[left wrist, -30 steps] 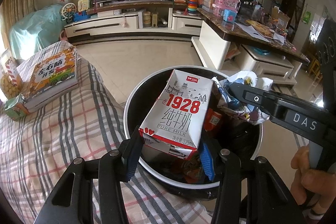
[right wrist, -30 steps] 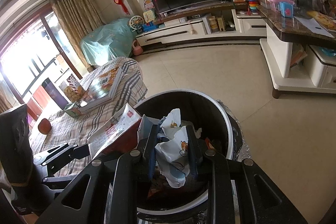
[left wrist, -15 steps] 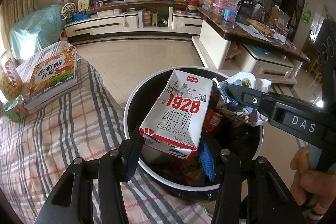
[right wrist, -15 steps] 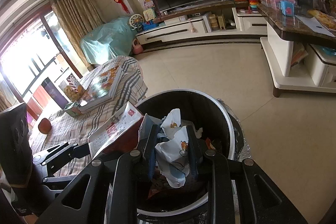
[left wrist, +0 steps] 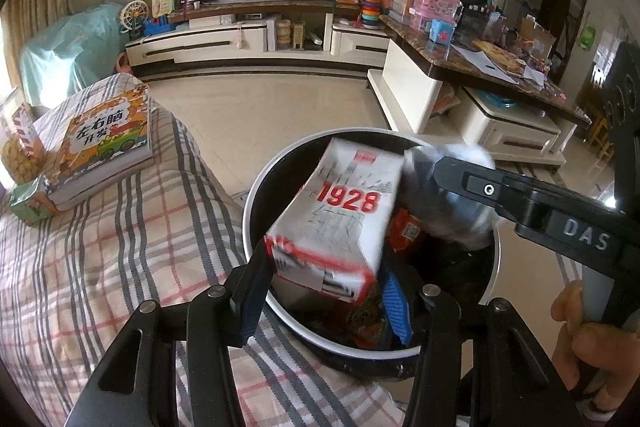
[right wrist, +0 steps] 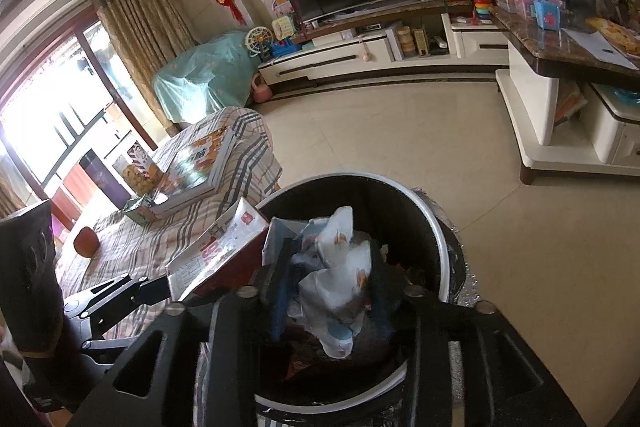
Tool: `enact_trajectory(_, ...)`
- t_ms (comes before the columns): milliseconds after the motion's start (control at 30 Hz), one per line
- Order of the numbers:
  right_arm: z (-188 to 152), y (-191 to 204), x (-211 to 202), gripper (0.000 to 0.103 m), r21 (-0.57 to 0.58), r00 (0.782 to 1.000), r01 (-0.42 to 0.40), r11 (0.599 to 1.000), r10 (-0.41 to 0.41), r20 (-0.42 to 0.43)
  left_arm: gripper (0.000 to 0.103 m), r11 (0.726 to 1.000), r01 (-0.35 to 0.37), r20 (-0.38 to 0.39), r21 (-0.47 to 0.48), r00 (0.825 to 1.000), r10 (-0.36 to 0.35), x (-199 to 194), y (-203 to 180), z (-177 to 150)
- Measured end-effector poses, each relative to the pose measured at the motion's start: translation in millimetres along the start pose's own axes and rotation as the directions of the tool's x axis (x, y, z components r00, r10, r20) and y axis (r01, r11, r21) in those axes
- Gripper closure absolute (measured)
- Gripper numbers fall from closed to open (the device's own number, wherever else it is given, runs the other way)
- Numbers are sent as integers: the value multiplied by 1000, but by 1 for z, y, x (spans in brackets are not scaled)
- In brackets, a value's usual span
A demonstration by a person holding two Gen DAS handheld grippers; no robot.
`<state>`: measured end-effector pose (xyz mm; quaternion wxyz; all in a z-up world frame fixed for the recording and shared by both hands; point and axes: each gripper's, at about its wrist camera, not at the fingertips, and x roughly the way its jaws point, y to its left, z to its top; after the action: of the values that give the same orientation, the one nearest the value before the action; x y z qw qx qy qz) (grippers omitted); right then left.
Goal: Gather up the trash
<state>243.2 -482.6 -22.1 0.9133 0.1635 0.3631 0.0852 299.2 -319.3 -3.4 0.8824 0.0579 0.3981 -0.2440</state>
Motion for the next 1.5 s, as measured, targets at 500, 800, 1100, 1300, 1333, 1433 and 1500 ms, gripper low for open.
enact_trajectory(500, -13, 7, -30, 15, 17, 998, 18, 1000, -19, 54, 27, 997, -14, 90, -79, 996, 21, -48, 19, -28)
enact_trajectory(800, -54, 23, -59, 8, 43, 996, -1, 999, -3, 86, 23, 989, -33, 156, -147, 986, 57, -94, 30, -95)
enact_trajectory(1100, -92, 62, -99, 3, -45, 973, 95, 994, -83, 215, 9, 972, -55, 260, -229, 959, 115, -146, 48, -152)
enact_trajectory(1300, -98, 94, -132, 1, -131, 939, 150, 980, -100, 330, 4, 968, -103, 346, -227, 921, 179, -185, 43, -174)
enact_trajectory(1333, -97, 100, -138, 0, -147, 930, 162, 976, -101, 353, 1, 966, -127, 374, -224, 904, 205, -196, 40, -177)
enact_trajectory(1433, -100, 118, -154, 0, -199, 894, 203, 959, -99, 438, 1, 955, -192, 419, -228, 866, 274, -213, 33, -189)
enact_trajectory(1500, -103, 125, -150, 0, -220, 902, 213, 952, -105, 419, 1, 945, -227, 427, -237, 849, 311, -218, 29, -200)
